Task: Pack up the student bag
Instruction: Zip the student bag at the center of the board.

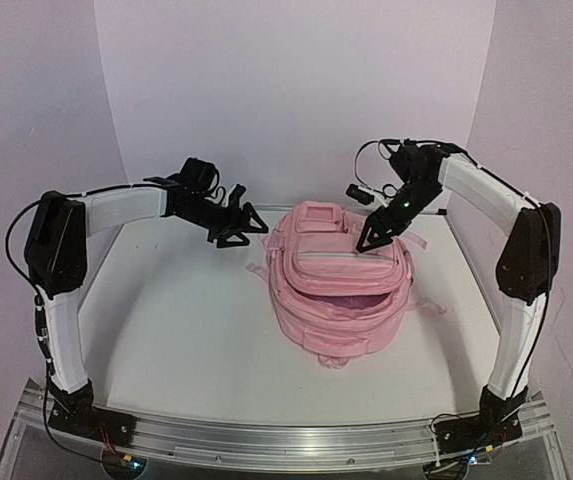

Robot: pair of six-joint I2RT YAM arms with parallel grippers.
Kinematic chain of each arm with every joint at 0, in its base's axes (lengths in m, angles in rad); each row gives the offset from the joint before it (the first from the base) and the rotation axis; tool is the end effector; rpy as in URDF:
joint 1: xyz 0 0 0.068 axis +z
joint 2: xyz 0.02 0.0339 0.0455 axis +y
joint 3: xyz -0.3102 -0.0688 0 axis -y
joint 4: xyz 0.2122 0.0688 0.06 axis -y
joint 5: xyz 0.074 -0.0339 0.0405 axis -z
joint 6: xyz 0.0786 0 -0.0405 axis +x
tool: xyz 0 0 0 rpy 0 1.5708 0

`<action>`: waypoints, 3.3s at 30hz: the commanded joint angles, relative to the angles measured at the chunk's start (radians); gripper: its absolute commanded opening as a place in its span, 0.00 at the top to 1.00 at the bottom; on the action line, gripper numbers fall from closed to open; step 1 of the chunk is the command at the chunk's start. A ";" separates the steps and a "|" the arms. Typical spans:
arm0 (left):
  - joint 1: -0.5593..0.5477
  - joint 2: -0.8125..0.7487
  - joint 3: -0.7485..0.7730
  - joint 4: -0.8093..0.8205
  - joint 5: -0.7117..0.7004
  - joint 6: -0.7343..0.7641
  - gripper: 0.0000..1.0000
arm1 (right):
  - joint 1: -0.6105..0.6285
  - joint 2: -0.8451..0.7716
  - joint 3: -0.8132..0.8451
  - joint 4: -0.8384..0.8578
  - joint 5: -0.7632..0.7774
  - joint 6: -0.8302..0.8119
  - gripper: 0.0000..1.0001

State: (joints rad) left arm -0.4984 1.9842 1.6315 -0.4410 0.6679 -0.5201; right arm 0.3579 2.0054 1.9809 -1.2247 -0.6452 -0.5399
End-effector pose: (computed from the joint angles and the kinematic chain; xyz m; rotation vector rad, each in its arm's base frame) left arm 0.3805 -0.2625 0.2838 0.3268 2.4953 -1.2520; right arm 0.3651 0.1870 0.3199 -1.2775 2.3215 0.8418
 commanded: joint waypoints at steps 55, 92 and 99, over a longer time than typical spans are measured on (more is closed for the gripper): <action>-0.029 0.007 -0.019 0.085 0.100 -0.128 1.00 | 0.027 -0.032 0.010 0.127 -0.066 0.032 0.24; -0.160 -0.296 -0.365 0.052 -0.261 -0.668 0.43 | 0.213 0.133 -0.130 0.705 0.169 0.348 0.37; -0.157 -0.342 -0.207 -0.111 -0.372 -0.120 0.34 | 0.193 0.027 -0.090 0.584 0.007 0.289 0.31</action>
State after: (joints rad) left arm -0.6611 1.7145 1.3187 -0.4498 0.3734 -1.0517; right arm 0.5897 2.1246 1.8675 -0.5333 -0.5835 -0.2122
